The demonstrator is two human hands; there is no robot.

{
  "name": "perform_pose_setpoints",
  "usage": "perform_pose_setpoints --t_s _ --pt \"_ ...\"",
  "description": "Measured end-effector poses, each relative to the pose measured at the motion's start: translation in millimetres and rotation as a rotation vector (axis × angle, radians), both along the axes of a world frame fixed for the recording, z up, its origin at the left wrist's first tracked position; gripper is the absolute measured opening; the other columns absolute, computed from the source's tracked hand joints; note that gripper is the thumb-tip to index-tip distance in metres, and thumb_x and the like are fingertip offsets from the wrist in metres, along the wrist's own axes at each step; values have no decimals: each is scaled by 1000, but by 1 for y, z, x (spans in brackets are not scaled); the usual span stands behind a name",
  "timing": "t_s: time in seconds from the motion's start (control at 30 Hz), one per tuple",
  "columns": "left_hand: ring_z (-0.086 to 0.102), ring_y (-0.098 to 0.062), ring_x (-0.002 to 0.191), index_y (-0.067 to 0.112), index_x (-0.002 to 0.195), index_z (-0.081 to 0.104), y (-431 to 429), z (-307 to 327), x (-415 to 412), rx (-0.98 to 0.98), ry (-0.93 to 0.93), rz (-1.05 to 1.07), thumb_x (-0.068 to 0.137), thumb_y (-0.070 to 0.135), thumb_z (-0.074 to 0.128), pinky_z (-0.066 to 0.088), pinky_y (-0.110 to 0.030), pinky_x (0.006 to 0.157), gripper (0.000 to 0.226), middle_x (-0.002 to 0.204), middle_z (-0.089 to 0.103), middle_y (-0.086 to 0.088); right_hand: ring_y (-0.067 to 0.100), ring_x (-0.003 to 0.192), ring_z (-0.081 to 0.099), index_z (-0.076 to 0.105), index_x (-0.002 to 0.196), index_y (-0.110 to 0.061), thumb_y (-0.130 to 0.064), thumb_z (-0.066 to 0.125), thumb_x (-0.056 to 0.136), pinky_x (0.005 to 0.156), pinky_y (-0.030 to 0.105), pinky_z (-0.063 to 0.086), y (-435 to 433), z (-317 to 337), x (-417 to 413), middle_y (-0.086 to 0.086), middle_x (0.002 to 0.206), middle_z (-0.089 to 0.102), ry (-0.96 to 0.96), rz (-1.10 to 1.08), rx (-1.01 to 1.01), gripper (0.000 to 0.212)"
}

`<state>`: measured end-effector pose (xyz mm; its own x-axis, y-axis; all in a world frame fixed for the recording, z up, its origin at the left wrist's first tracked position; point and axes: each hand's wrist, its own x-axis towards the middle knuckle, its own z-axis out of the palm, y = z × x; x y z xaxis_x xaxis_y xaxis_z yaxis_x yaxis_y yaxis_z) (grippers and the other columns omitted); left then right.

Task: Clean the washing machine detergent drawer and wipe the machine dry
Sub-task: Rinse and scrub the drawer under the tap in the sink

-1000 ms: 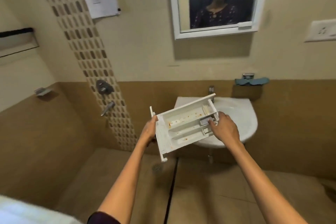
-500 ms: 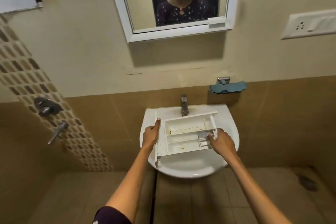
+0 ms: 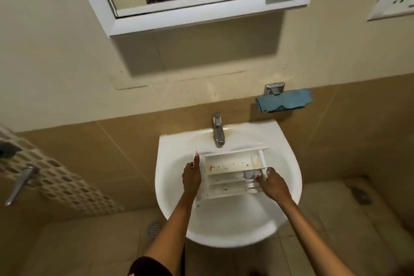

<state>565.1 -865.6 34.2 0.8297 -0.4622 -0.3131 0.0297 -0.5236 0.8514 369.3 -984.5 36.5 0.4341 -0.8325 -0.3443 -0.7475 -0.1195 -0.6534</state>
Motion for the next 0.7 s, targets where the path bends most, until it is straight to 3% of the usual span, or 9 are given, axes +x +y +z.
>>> perform_pose_setpoints --t_s 0.27,0.47,0.7 --pt "53 -15 83 9 91 54 -12 -21 3 9 -54 31 98 42 34 40 -31 88 39 89 59 -4 32 107 56 45 121 -1 -32 53 92 71 27 34 -17 -21 7 18 118 57 24 53 61 43" --pt "54 -23 83 11 89 49 -23 -36 3 72 -82 82 96 47 38 38 -30 78 38 88 58 -8 32 112 54 44 124 -2 -28 54 93 74 26 34 -32 -36 10 17 122 57 46 92 107 42" --pt "55 -22 82 12 88 49 -34 -47 -4 135 -144 122 94 49 41 45 -33 81 38 86 57 -5 35 117 52 44 128 -1 -19 55 92 79 24 34 -40 -52 11 18 126 56 78 134 128 41"
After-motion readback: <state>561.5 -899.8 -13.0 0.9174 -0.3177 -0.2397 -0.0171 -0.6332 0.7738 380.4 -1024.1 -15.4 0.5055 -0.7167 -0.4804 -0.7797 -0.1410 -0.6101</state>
